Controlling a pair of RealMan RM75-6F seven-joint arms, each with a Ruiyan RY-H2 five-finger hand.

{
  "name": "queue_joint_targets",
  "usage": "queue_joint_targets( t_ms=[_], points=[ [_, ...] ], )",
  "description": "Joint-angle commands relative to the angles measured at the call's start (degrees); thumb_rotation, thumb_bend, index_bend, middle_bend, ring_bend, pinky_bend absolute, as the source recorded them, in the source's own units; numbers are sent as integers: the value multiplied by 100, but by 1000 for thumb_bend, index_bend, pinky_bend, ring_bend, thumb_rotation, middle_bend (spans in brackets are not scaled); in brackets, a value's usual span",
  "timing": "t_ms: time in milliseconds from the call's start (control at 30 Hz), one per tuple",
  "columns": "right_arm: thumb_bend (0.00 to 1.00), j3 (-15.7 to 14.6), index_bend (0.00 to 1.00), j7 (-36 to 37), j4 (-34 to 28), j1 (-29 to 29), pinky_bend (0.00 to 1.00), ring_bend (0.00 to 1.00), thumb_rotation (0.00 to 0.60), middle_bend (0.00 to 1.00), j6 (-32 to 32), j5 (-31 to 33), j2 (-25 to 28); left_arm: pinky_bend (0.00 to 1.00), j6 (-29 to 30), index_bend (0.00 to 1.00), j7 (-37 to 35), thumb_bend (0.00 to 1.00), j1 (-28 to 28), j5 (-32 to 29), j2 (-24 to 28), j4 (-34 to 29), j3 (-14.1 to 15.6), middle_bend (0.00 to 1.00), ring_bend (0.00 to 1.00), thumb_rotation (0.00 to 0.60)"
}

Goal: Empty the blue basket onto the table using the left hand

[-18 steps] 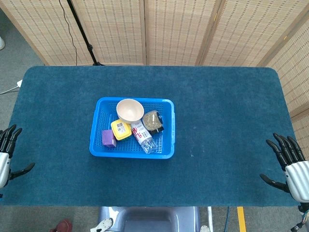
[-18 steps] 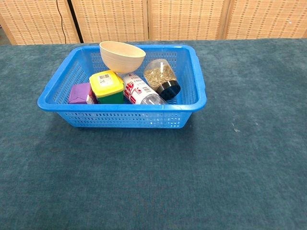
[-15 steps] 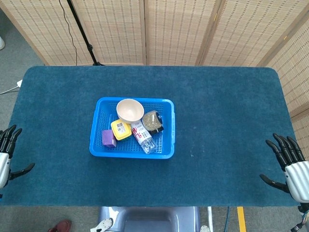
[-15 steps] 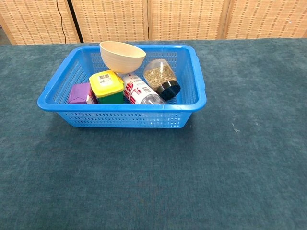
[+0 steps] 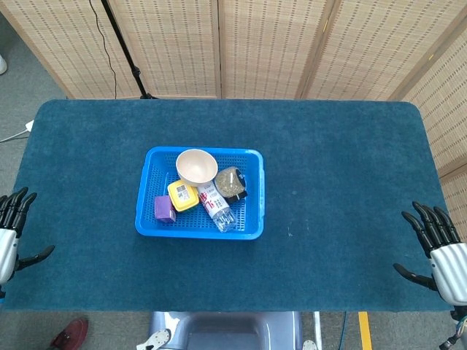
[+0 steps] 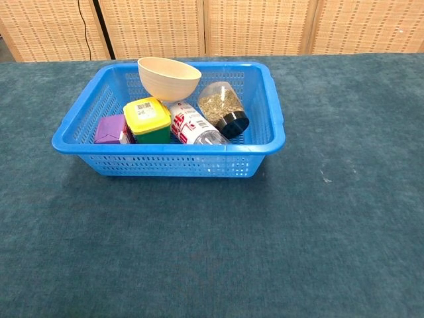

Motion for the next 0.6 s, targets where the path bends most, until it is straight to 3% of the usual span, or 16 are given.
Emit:
queue_joint_targets(
  t_ms=[33,167,267,467,600],
  points=[
    [0,0,72,-32,0,8,0,0,600,0,-32,11,-8,11,-175,0,70,100,-277,271,81,-70,-90,0,0,600],
    [0,0,72,-123,-2,38,0,0,600,0,-130,44,-37,11,-733,0,454,107,-872,528,194,-301,-317,0,0,600],
    [0,15,71,-164,5,63,0,0,600,0,-223,117,-55,11,-1486,0,935,124,-1503,494,183,-482,-594,0,0,600],
    [0,107,70,-118,62,107,0,0,600,0,-374,357,-65,17,-3125,49,1948,198,-2597,-396,-392,-438,-1038,0,0,600],
    [0,170,66,-60,116,143,0,0,600,0,-523,558,-62,50,-3813,97,2564,202,-3178,-925,-916,-199,-1247,0,0,600]
  ],
)
